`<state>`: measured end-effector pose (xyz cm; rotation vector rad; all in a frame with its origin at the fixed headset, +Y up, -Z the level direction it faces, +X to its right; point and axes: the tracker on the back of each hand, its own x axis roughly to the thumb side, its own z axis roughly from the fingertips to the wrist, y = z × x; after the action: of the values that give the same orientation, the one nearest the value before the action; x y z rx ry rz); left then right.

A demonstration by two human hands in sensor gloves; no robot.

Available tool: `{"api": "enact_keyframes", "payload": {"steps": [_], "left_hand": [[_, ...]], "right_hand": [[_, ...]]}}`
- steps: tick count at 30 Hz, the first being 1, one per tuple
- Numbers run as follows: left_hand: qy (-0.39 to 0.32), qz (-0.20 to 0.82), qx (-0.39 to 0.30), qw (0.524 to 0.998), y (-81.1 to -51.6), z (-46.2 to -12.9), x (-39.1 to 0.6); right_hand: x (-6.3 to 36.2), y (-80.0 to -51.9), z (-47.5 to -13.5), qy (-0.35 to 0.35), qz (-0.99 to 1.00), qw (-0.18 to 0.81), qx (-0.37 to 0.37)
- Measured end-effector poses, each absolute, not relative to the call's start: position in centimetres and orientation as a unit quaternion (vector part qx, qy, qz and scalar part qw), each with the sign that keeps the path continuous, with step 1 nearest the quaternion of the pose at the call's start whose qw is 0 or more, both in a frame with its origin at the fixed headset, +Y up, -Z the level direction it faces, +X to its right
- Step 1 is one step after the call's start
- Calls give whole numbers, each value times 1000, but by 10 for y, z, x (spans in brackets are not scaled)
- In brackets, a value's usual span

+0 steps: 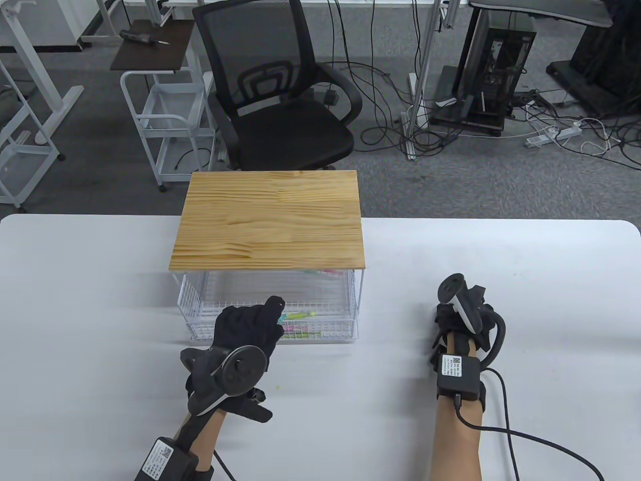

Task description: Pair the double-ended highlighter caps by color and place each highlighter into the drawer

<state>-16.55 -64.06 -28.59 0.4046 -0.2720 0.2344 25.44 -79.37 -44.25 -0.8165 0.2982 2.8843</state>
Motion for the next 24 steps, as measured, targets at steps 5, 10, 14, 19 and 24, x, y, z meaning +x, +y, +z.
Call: {"api": "enact_keyframes", "payload": {"steps": [5, 10, 14, 19, 24], "left_hand": [[-140, 97, 194, 966, -645, -287, -162], [-140, 88, 198, 966, -645, -288, -161], [-140, 85, 188, 968, -645, -288, -160], [-136, 72, 177, 972, -645, -287, -159], [-135, 44, 181, 973, -647, -287, -155]], "right_hand": [[251, -794, -443, 92, 957, 53, -270], [248, -794, -444, 98, 960, 32, -262], [246, -790, -440, 77, 962, 36, -258], [233, -759, -426, 46, 972, 58, -223], [207, -719, -403, 8, 981, 110, -161]]}}
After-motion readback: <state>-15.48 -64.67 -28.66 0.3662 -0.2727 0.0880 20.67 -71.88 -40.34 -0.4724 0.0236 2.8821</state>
